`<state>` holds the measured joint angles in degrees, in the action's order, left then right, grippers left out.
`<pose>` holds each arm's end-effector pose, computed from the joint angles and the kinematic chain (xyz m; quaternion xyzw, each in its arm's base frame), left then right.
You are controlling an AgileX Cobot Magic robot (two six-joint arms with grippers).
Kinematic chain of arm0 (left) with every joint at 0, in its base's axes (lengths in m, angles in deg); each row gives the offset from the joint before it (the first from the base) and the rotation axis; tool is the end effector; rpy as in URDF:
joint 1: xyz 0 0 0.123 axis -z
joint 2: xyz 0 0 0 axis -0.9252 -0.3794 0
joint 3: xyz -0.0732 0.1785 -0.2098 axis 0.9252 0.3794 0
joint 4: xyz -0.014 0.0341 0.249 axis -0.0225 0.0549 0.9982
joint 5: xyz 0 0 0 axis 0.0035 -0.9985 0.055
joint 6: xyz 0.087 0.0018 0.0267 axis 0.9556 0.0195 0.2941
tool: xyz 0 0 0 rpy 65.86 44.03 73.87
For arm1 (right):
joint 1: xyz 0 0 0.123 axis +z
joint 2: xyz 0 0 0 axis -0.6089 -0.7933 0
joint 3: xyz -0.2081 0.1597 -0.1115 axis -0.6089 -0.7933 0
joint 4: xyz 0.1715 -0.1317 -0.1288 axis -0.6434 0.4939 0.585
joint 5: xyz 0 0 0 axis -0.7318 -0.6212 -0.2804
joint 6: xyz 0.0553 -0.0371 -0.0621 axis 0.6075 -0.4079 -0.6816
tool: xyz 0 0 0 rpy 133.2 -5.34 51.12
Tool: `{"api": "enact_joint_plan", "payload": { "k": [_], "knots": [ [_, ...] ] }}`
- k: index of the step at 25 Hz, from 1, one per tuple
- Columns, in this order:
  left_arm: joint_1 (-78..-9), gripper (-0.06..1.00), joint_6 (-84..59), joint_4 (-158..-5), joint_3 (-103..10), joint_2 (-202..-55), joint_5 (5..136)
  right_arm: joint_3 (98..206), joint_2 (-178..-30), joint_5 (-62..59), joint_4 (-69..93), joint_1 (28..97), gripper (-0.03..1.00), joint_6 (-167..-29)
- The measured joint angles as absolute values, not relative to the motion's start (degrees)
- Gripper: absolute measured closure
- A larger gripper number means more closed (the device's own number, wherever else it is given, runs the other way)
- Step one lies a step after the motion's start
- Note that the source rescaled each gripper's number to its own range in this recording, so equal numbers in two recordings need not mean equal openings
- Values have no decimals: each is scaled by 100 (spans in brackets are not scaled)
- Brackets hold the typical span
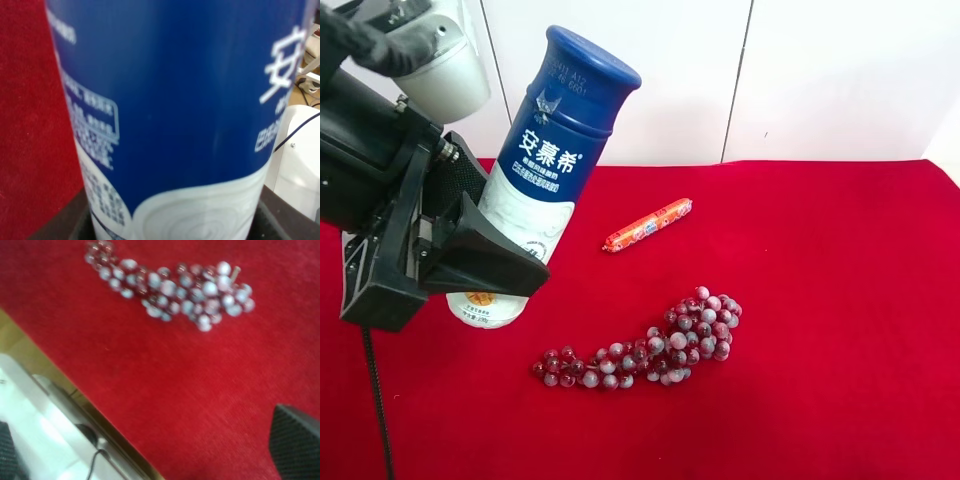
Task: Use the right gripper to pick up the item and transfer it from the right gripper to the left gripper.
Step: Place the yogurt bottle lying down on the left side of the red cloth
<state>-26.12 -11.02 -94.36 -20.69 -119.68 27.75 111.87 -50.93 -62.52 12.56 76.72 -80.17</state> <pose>0.1463 -0.1690 0.3271 0.5000 0.7787 -0.2240 0.3058 0.0158 0.0276 0.3190 -0.3528 0.8519 0.1748 0.3453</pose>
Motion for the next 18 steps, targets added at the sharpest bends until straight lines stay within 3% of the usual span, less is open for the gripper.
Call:
{"api": "enact_joint_plan", "payload": {
  "k": [8, 18],
  "knots": [
    [-2612, 87, -1102, -9436, -2069, -11968, 2775, 10548, -4010, -6265, 1822, 7672, -3, -7399],
    [-2612, 87, -1102, -9436, -2069, -11968, 2775, 10242, -3908, -6265, 1876, 7672, -3, -7277]
  ]
}}
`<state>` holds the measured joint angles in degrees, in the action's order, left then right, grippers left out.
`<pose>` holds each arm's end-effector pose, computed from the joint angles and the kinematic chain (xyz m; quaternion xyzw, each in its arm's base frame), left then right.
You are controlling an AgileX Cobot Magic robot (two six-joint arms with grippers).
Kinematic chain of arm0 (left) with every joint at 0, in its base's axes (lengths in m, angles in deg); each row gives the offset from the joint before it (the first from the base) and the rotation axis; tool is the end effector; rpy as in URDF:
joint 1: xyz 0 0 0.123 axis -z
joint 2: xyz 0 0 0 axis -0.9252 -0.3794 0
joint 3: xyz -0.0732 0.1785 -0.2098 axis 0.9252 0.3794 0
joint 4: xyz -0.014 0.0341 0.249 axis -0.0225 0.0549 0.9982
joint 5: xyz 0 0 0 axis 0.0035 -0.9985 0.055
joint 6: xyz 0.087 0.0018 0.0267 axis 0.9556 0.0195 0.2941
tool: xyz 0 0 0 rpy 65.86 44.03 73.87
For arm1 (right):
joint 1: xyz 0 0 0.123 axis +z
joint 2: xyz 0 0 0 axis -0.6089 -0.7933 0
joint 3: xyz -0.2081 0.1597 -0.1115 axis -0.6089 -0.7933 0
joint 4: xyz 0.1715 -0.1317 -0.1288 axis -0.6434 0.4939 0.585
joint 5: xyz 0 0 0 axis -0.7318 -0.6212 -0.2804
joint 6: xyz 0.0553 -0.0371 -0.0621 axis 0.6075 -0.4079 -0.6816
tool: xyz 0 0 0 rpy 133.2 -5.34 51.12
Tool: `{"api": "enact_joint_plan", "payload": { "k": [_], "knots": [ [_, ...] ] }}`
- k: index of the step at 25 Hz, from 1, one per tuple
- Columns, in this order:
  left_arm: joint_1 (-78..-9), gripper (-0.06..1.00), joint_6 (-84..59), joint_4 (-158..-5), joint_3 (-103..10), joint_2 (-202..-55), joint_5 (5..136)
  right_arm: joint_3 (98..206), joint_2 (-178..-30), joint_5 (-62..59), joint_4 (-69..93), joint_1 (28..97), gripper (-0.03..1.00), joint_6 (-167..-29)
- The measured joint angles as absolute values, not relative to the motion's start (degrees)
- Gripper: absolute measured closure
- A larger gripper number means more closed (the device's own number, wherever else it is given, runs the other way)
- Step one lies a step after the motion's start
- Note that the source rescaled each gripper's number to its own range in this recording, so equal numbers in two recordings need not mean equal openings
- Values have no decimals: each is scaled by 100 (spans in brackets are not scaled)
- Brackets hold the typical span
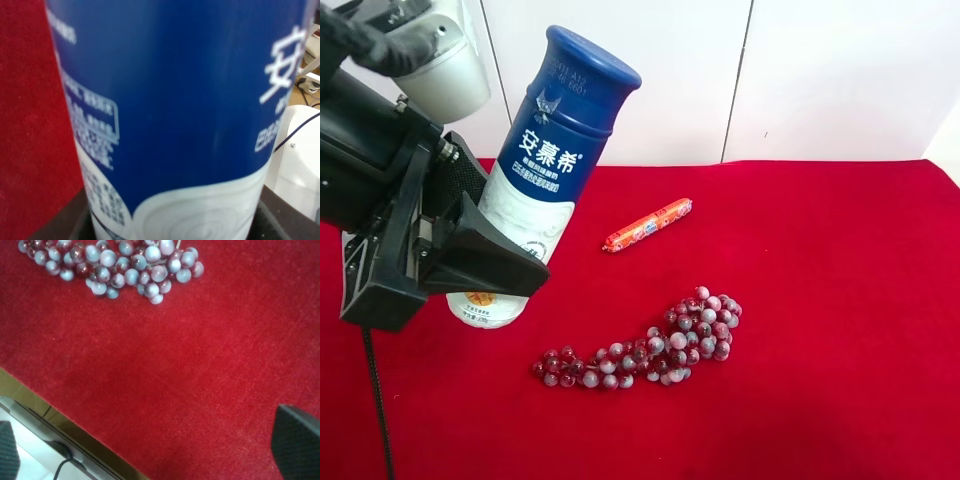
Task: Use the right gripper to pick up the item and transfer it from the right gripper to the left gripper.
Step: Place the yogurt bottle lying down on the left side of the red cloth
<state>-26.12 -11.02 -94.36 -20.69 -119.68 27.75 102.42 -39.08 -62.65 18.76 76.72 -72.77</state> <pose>0.1463 -0.1690 0.3271 0.5000 0.7787 -0.2240 0.3058 0.0025 0.0048 0.2754 -0.2931 0.8681 0.1529 0.3702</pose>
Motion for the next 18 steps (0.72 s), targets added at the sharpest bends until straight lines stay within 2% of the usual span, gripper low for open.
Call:
{"api": "enact_joint_plan", "payload": {
  "k": [9, 18],
  "knots": [
    [-2612, 87, -1102, -9436, -2069, -11968, 2775, 10242, -3908, -5746, 1924, 7672, -3, -7145],
    [-2612, 87, -1102, -9455, -2069, -11968, 2775, 9924, -3913, -5363, 2264, 7672, -3, -6405]
  ]
}}
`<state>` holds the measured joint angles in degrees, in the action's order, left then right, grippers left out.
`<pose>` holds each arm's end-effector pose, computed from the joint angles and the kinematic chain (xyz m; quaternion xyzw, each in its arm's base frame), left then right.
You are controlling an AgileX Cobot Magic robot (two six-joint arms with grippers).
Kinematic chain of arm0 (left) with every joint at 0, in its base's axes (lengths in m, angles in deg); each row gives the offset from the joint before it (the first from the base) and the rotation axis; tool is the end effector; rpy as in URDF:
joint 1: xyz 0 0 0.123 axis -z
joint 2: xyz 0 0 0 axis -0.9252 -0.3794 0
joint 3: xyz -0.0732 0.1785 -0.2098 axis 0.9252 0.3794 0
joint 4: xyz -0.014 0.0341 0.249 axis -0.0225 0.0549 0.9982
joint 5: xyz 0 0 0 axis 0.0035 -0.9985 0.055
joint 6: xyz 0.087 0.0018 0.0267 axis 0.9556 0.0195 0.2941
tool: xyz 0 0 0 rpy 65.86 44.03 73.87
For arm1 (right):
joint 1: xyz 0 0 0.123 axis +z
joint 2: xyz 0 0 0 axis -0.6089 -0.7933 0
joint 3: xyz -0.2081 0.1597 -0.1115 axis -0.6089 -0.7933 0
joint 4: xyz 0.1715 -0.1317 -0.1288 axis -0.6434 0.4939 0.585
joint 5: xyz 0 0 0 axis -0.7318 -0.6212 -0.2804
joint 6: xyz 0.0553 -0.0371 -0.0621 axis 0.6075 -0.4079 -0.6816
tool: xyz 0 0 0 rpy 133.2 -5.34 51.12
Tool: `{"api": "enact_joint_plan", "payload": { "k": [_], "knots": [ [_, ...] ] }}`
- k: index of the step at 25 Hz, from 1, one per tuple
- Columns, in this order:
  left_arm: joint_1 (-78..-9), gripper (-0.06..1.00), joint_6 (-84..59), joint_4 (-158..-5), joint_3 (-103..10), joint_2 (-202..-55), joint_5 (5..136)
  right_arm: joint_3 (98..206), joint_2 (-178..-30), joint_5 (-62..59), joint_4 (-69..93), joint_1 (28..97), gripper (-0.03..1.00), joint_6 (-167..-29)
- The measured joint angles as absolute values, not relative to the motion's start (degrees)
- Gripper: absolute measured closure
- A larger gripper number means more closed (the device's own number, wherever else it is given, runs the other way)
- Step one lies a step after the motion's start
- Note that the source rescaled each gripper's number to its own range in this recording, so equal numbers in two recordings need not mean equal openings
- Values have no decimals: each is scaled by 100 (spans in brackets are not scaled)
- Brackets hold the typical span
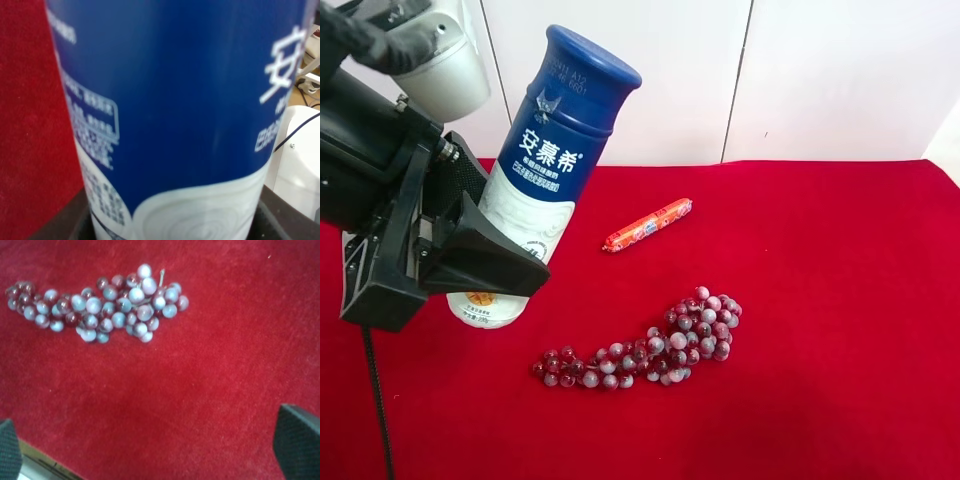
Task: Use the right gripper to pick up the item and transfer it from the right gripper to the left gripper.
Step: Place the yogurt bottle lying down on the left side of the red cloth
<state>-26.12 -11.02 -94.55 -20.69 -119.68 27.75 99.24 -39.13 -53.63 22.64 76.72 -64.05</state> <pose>0.1462 -0.1692 0.3272 0.4993 0.7788 -0.2255 0.3056 0.0163 0.0089 0.2705 -0.2209 0.8671 0.1692 0.4132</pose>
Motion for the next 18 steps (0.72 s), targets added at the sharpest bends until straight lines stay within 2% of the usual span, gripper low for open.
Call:
{"api": "enact_joint_plan", "payload": {
  "k": [12, 14, 18],
  "knots": [
    [-2612, 87, -1102, -9455, -2069, -11968, 2775, 9924, -3913, -5363, 2270, 7541, -3, -6367],
    [-2612, 87, -1102, -9455, -2069, -11968, 2811, 9924, -3908, -5363, 2270, 7250, -3, -6367],
    [-2612, 87, -1102, -9459, -2069, -11968, 2958, 9924, -3590, -5337, 2279, 6222, -3, -6360]
  ]
}}
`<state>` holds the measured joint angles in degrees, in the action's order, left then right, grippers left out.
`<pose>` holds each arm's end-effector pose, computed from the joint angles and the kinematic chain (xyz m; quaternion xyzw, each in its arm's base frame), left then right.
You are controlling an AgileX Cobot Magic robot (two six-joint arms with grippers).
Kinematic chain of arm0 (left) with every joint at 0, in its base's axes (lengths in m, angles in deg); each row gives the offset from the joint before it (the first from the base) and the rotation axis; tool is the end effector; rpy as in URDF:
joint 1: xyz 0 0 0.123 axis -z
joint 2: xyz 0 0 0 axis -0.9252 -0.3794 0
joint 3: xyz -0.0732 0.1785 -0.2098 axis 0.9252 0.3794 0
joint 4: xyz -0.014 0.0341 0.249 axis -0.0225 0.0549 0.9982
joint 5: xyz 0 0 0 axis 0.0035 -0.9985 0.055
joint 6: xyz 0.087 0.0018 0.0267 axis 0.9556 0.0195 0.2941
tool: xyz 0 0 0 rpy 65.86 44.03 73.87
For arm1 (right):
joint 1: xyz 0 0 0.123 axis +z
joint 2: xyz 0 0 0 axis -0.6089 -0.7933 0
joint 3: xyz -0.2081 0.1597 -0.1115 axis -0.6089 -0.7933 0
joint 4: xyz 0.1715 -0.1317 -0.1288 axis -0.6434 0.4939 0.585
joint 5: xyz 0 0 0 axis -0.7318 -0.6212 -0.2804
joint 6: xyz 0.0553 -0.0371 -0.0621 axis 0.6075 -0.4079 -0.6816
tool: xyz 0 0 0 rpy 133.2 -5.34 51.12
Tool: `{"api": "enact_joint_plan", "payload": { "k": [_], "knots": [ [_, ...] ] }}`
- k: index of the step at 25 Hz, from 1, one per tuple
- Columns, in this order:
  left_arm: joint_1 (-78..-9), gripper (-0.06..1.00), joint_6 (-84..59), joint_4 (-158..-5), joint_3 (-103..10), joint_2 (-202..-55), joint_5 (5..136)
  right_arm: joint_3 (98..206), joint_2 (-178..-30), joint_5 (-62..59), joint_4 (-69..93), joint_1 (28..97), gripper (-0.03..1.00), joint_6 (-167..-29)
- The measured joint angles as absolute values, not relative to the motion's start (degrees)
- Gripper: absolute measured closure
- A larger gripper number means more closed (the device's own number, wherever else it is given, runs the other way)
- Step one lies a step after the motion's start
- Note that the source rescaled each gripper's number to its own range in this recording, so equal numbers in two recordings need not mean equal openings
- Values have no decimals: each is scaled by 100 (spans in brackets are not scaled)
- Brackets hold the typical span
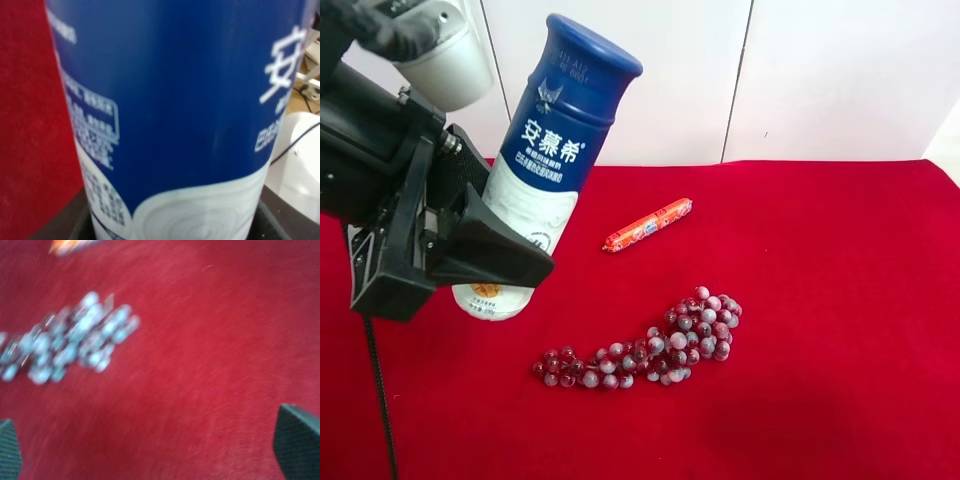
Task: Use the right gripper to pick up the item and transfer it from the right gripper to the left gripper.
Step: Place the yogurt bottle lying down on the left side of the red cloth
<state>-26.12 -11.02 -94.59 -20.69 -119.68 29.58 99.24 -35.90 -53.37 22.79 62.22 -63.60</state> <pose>0.1484 -0.1700 0.3288 0.4933 0.7769 -0.2250 0.3203 0.0107 0.0009 0.2717 -0.1041 0.8746 0.1245 0.4569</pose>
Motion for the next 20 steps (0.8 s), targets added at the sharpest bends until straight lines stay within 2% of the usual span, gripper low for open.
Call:
{"api": "enact_joint_plan", "payload": {
  "k": [5, 7, 11, 16, 20],
  "knots": [
    [-2612, 87, -1102, -9461, -2069, -11968, 3134, 9924, -3074, -5338, 2291, 4871, -3, -6342],
    [-2612, 87, -1115, -9461, -2069, -11968, 3249, 9924, -3074, -5338, 2298, 4592, -3, -6318],
    [-2612, 87, -1127, -9461, -2069, -11968, 3694, 9924, -3074, -5338, 2298, 4467, -3, -6308],
    [-2612, 87, -1127, -9429, -1909, -11968, 4924, 9924, -3074, -5338, 2298, 4467, -3, -6306],
    [-2910, 87, -1127, -9383, -1526, -12030, 5558, 9924, -3074, -5338, 2298, 4467, -3, -6306]
  ]
}}
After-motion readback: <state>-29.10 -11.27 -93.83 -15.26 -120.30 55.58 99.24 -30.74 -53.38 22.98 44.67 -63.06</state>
